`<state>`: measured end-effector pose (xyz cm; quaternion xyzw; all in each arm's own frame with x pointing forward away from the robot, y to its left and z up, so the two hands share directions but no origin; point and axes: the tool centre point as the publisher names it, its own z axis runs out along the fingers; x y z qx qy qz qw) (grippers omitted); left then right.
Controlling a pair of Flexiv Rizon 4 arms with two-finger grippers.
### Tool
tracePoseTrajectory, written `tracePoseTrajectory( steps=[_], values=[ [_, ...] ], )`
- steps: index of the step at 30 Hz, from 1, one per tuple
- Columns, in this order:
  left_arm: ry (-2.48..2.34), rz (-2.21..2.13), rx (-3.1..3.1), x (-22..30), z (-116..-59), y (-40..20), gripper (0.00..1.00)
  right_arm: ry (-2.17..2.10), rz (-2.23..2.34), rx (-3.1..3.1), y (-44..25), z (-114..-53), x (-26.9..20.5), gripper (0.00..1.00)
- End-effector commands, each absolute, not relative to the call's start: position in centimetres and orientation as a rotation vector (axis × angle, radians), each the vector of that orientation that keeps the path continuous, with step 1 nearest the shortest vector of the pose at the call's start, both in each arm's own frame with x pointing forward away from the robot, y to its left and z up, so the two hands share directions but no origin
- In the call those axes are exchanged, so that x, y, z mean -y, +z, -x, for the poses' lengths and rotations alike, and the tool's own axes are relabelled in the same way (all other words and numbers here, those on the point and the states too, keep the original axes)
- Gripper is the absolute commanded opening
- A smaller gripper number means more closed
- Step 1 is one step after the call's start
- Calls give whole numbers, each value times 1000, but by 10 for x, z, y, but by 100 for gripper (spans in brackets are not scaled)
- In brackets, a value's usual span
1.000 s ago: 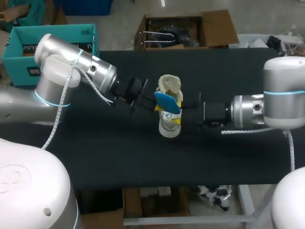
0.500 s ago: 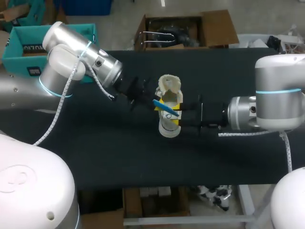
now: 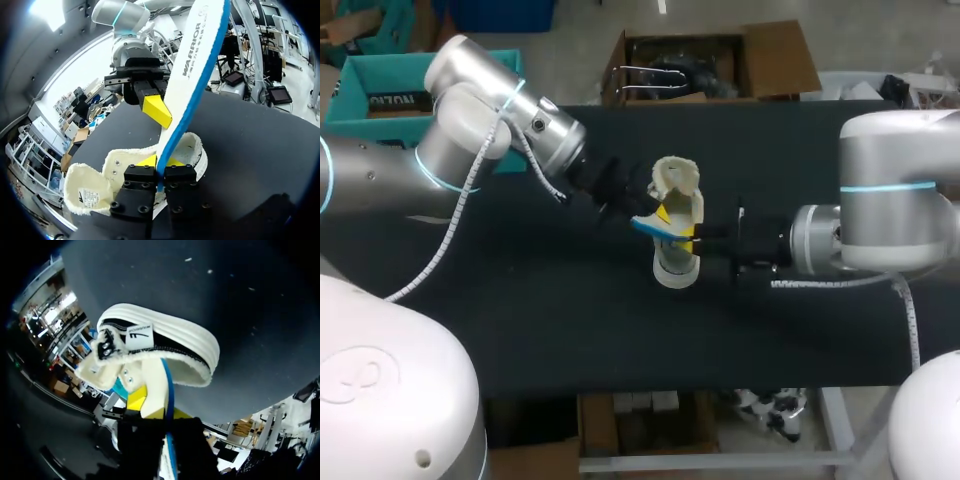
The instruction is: Open the shoe tongue, take the insole out of the shoe, put the insole back into the shoe, and pack the shoe into the shoebox
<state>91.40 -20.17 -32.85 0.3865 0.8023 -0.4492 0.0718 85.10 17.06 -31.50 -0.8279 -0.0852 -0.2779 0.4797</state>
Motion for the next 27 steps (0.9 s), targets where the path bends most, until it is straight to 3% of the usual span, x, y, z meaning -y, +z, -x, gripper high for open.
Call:
tracePoseTrajectory(
  steps=[1,14,16,18,20,23,27],
  values=[
    [-1365,-1176,-2429,208,-927,-337,0,-692,2037,202,-321,-856,-182,0],
    [-1369,-1170,-2464,210,-941,-345,0,-739,2076,162,-338,-869,-173,0],
    [-1373,-1165,-2472,209,-943,-346,17,-738,2074,148,-341,-871,-170,0],
    [-1376,-1165,-2475,208,-943,-346,21,-735,2076,140,-344,-874,-168,0],
    [-1387,-1171,-2472,206,-942,-344,35,-738,2077,134,-345,-875,-166,0],
    [-1404,-1184,-2463,203,-936,-342,45,-744,2074,129,-345,-876,-164,0],
    [-1438,-1207,-2435,196,-928,-336,45,-747,2077,128,-345,-878,-162,0]
  ],
)
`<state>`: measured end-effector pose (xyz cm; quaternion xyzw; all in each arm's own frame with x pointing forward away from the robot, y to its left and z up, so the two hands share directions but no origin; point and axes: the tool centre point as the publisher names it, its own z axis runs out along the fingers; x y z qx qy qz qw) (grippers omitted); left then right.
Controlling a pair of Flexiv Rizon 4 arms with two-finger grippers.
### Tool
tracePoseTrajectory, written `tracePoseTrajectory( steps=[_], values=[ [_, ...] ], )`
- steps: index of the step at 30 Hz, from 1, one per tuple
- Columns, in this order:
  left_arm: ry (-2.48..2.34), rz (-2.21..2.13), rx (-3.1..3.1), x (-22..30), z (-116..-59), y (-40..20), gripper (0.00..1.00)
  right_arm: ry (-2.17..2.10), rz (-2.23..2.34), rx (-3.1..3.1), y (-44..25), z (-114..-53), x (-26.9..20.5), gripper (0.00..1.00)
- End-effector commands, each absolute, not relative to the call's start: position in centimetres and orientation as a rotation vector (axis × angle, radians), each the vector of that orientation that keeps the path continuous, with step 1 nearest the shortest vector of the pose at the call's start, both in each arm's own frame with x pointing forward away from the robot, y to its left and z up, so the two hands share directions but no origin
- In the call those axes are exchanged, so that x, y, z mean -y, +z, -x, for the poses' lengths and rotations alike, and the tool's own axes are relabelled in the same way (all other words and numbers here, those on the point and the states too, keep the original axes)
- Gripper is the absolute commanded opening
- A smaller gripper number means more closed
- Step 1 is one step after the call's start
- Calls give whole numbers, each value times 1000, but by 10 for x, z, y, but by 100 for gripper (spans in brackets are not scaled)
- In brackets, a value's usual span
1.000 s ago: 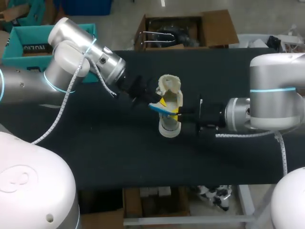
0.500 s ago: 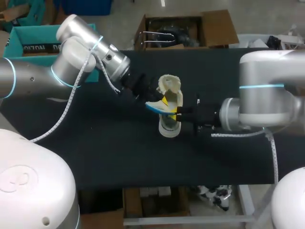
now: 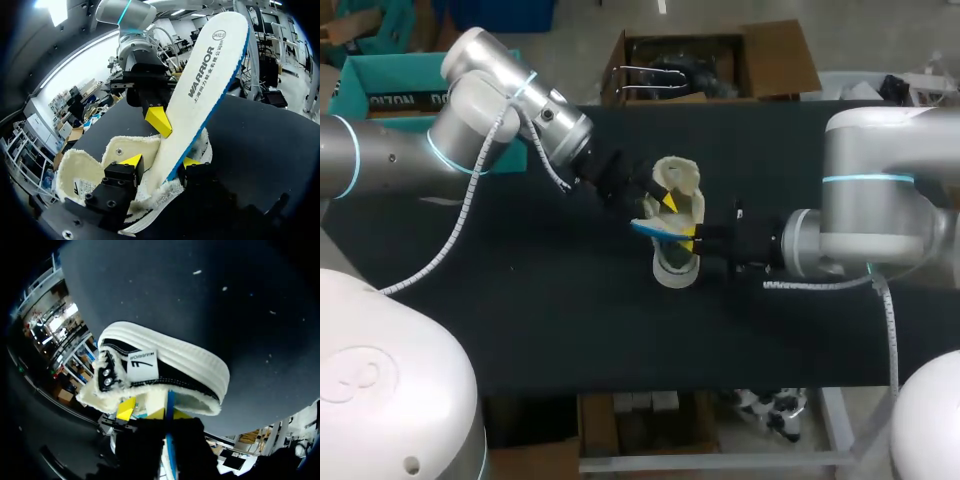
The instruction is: Open the shoe tongue, take the insole out of the shoe, put the insole back into the shoe, and pack the shoe into the shoebox
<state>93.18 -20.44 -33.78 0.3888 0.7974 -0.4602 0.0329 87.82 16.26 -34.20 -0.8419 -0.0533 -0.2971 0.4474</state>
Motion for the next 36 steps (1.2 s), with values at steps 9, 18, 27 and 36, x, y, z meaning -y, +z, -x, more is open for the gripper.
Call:
tracePoseTrajectory(
  steps=[9,18,27,36],
  values=[
    [-1482,-1283,-2389,192,-907,-329,43,-763,2071,115,-350,-880,-155,0],
    [-1485,-1300,-2362,198,-899,-325,0,-770,2070,121,-349,-879,-158,0],
    [-1461,-1292,-2358,199,-899,-325,0,-856,2120,143,-321,-852,-171,23],
    [-1425,-1272,-2357,203,-901,-328,0,-858,2139,185,-317,-859,-179,0]
  ],
)
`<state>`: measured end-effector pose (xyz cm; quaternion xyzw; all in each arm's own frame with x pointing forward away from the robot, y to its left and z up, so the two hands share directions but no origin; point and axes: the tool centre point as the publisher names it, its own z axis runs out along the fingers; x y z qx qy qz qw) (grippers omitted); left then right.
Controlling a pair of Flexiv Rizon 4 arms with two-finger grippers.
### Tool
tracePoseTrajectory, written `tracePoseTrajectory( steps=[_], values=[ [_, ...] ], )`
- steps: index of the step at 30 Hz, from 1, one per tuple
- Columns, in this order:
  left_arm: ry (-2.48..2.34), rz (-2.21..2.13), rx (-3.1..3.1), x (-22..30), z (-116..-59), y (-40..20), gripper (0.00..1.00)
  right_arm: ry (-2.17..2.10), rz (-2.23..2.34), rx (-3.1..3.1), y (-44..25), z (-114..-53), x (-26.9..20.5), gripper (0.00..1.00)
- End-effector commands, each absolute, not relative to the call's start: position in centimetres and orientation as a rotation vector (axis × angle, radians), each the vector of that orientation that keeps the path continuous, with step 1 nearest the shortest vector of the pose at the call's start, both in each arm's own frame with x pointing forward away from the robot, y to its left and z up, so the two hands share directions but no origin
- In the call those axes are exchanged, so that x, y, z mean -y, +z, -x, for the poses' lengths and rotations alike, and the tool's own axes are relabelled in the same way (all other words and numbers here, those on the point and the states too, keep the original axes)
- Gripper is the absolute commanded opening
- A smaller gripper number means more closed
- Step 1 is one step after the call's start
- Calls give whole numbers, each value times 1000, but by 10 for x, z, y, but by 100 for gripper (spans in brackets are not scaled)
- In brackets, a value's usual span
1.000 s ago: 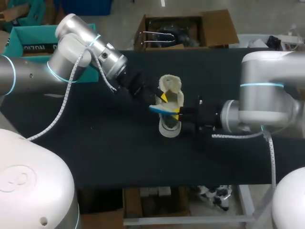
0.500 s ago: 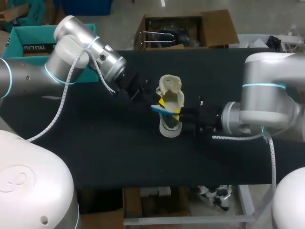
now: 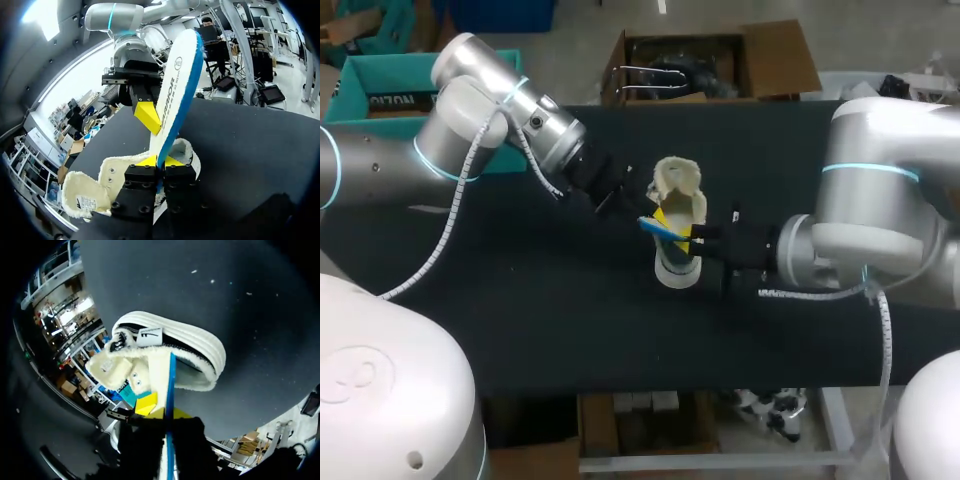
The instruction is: Open the shoe tongue, take the insole out of the shoe, put the insole back into the shoe, and pack the shoe into the shoebox
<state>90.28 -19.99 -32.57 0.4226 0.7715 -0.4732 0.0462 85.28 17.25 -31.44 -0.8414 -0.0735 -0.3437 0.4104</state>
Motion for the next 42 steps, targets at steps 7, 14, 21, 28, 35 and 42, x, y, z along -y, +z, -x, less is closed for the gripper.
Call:
tracePoseTrajectory(
  steps=[7,14,21,28,35,42],
  values=[
    [-1413,-1234,-2373,205,-910,-334,0,-838,2138,185,-333,-875,-170,0],
    [-1394,-1208,-2403,205,-916,-339,0,-818,2135,170,-344,-883,-167,0],
    [-1403,-1139,-2453,208,-932,-349,0,-786,2135,145,-354,-896,-159,0],
    [-1437,-1151,-2424,200,-922,-342,52,-768,2138,139,-356,-899,-159,0],
    [-1452,-1195,-2344,196,-905,-323,44,-774,2141,132,-355,-895,-157,0],
    [-1396,-1224,-2357,211,-898,-328,17,-771,2134,138,-353,-895,-158,0]
  ],
)
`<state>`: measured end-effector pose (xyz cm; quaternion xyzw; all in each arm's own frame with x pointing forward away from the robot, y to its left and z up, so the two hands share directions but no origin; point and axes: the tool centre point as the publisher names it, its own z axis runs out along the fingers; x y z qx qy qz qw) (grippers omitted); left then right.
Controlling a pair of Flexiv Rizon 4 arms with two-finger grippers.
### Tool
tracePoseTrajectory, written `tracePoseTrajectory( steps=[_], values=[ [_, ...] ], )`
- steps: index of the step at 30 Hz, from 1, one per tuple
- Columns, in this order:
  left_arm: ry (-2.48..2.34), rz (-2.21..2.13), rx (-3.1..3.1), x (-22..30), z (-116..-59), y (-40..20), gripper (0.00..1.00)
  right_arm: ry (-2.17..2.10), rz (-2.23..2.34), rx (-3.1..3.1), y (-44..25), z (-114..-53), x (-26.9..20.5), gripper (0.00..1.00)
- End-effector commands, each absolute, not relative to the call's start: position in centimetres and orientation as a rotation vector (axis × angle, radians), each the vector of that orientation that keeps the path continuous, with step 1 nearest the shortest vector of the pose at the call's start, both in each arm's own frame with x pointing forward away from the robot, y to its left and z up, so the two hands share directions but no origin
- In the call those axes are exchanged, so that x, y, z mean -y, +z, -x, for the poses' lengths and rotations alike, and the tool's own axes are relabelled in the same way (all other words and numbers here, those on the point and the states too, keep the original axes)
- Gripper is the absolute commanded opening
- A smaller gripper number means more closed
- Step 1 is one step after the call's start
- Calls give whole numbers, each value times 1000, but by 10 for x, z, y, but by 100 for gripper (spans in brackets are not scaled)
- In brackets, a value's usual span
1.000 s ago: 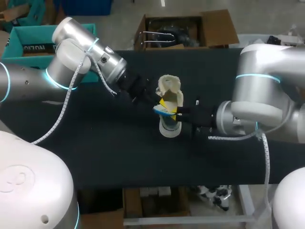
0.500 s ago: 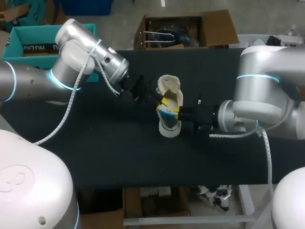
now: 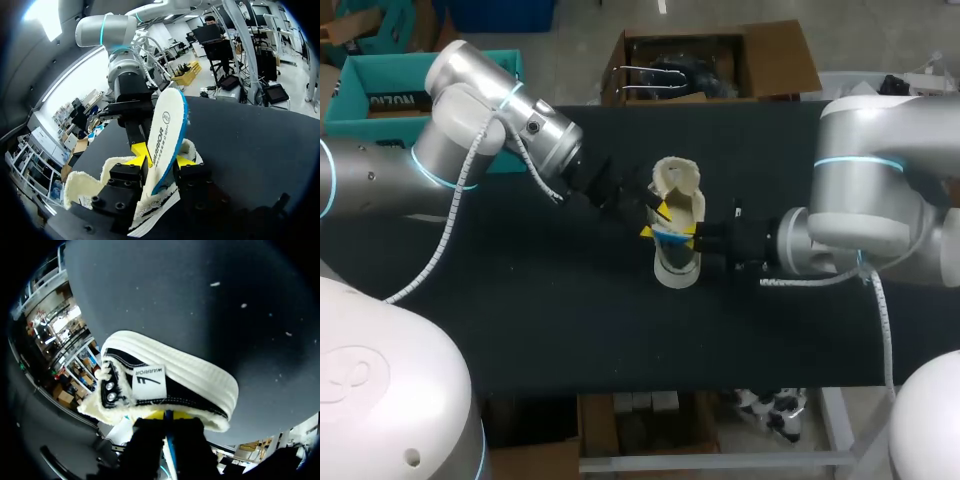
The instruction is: Open the shoe tongue, take the insole out of the shoe, put the insole back into the shoe, and pack the shoe into the shoebox
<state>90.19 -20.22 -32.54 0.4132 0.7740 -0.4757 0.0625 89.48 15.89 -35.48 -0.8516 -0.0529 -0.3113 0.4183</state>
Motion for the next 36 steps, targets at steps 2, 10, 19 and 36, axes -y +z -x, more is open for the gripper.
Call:
tracePoseTrajectory(
  steps=[2,10,19,36],
  values=[
    [-1384,-1202,-2361,212,-901,-330,0,-780,2137,139,-350,-889,-159,0],
    [-1385,-1179,-2354,204,-902,-330,0,-843,2174,148,-330,-860,-166,36],
    [-1371,-1168,-2361,205,-901,-333,0,-856,2180,201,-319,-863,-175,0],
    [-1358,-1106,-2400,191,-912,-334,14,-817,2194,167,-336,-879,-162,0]
  ],
)
